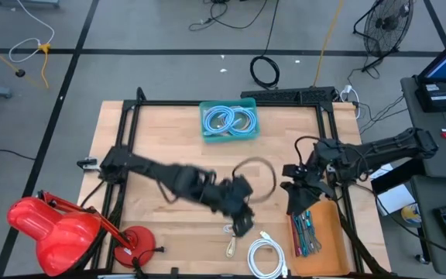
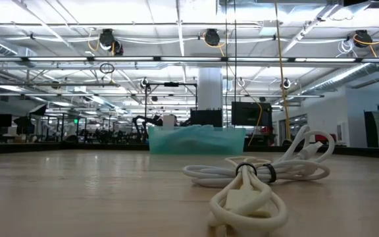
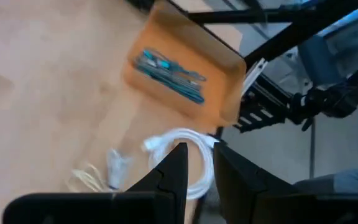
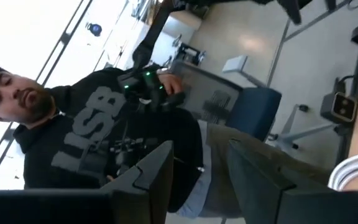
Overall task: Pick & Place USB Port
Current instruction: Put the brown charger cable into the orange bin
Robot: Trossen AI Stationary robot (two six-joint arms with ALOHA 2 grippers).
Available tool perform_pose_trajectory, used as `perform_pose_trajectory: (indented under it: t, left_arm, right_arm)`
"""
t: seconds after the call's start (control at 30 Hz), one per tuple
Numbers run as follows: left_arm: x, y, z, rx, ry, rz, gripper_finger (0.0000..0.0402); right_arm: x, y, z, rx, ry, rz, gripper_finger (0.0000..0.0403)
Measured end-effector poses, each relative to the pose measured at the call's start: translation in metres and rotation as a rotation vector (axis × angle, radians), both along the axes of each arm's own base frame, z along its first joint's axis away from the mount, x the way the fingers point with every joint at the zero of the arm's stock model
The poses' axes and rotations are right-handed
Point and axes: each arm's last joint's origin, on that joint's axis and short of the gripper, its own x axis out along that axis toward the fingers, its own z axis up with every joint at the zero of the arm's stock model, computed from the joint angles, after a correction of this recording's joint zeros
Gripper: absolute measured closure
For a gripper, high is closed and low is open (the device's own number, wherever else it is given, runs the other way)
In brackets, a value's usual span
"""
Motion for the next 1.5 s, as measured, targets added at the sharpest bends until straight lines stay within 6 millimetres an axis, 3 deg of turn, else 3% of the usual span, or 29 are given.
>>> perform_pose_trajectory:
  t: [0.2, 0.4, 0.57, 0.67, 1.0, 1.33, 1.5]
  left_arm:
    - [0.002, -0.049, -0.04, -0.038, 0.11, 0.04, 0.0325]
    - [0.012, -0.069, -0.079, -0.073, 0.211, 0.071, 0.0325]
    - [0.022, -0.075, -0.115, -0.075, 0.319, 0.061, 0.0325]
    - [0.026, -0.076, -0.127, -0.124, 0.371, 0.046, 0.0325]
    - [0.023, -0.075, -0.148, -0.141, 0.527, 0.062, 0.0325]
    - [0.03, -0.079, -0.192, -0.105, 0.629, 0.062, 0.0326]
    - [0.03, -0.072, -0.193, -0.036, 0.621, 0.127, 0.0326]
  right_arm:
    - [-0.005, 0.011, 0.0, -0.002, 0.003, 0.048, 0.0261]
    - [-0.01, 0.019, 0.001, -0.01, 0.006, 0.045, 0.0261]
    - [-0.011, 0.024, 0.0, -0.018, -0.002, 0.024, 0.0261]
    - [-0.012, 0.027, -0.001, -0.03, -0.005, 0.009, 0.0261]
    - [-0.012, 0.03, -0.003, -0.061, -0.03, -0.035, 0.0261]
    - [-0.011, 0.03, -0.003, -0.064, -0.033, -0.044, 0.0261]
    - [-0.012, 0.031, -0.003, -0.064, -0.034, -0.041, 0.0261]
